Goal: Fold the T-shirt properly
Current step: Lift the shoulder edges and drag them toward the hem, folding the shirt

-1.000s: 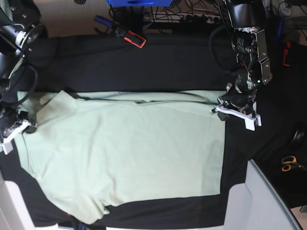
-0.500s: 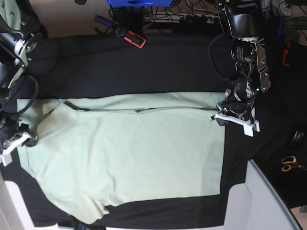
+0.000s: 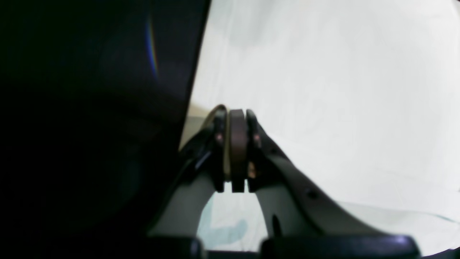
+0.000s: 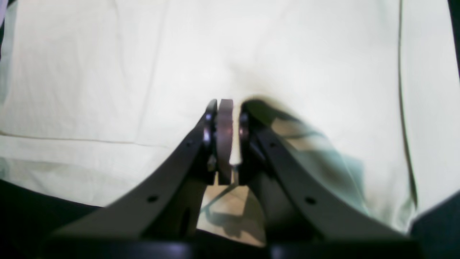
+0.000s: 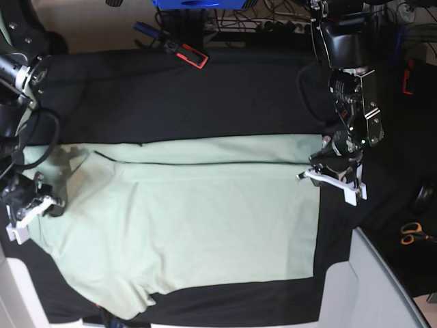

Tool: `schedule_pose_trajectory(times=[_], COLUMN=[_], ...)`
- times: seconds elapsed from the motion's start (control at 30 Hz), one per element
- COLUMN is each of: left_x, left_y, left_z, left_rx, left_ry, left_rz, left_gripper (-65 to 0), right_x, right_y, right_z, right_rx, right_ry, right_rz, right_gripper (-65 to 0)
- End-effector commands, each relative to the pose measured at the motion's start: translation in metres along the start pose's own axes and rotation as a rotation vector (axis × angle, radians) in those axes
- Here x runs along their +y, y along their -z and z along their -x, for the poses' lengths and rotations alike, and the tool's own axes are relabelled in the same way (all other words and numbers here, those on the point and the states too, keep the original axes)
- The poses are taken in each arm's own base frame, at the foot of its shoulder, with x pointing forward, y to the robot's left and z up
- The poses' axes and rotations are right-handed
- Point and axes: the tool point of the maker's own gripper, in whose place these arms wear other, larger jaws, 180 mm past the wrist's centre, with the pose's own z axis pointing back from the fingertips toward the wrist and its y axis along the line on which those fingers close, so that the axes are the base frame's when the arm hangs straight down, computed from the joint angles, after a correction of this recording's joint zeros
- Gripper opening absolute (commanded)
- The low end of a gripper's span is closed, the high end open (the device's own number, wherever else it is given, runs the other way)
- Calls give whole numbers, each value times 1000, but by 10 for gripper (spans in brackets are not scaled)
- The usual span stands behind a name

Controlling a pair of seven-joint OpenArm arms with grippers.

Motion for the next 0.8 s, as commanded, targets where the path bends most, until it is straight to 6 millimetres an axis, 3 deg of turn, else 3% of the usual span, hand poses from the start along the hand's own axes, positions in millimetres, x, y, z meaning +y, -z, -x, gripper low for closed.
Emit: schedule_pose_trajectory(times=[0.0, 0.33, 0.5, 0.77], left_x=[-1, -20, -28, -28], left_y=[0, 22, 25, 25], left_z=[-19, -17, -33, -41], left_rx=[-49, 16, -10, -25], left_ry=[7, 67, 70, 65], left_rz=[8, 39, 51, 51], left_gripper=[-650, -650, -650, -650], right_x=[-2, 2, 4, 6], right_y=[-8, -2, -3, -3], right_z=[-31, -46, -55, -62], right_rx=[-83, -118, -133, -143], right_ry=[-17, 3, -3, -8], right_rz=[-2, -22, -25, -28], right_gripper=[-649, -649, -649, -649])
